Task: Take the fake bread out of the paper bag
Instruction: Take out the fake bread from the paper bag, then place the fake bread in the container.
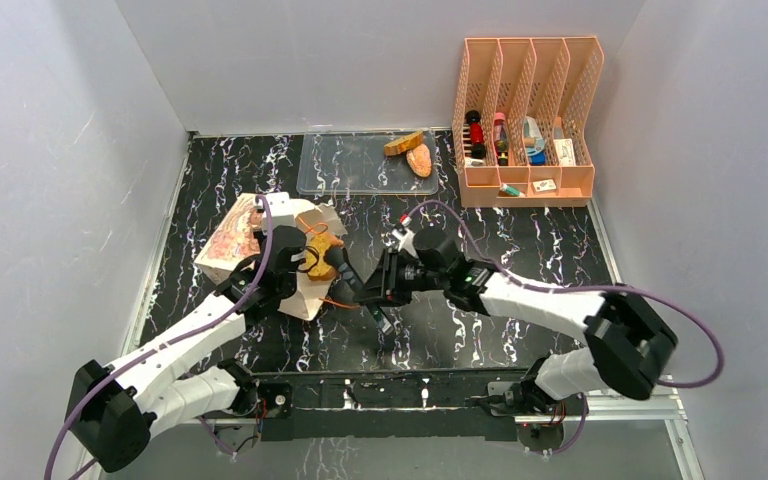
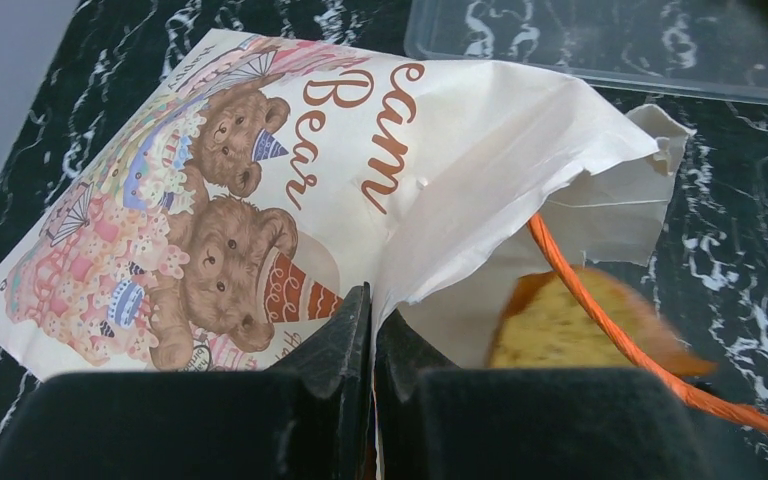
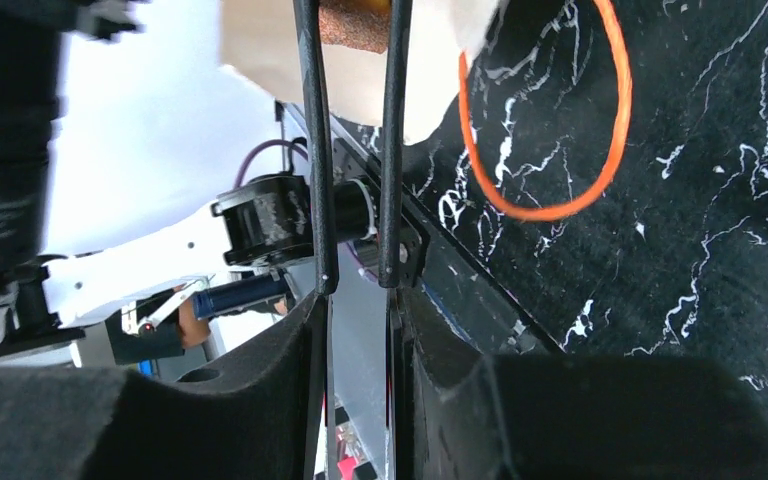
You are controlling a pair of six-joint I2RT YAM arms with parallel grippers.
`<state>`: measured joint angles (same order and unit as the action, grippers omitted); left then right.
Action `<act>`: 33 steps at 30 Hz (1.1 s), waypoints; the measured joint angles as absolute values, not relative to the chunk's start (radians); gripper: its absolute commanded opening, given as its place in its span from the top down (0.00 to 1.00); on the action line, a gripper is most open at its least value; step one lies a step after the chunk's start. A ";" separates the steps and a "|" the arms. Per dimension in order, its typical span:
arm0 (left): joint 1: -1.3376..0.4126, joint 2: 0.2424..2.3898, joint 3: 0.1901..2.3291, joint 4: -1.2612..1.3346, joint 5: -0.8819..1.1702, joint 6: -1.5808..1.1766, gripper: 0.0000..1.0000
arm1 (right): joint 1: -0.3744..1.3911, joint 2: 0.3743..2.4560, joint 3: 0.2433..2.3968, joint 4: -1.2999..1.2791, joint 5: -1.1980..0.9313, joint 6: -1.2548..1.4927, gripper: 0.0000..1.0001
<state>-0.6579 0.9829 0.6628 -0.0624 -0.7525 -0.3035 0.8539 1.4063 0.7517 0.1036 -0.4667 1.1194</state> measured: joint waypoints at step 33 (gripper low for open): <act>-0.627 0.842 0.686 -0.263 -0.797 -0.412 1.00 | 0.450 1.935 1.377 -0.083 -0.297 0.790 1.00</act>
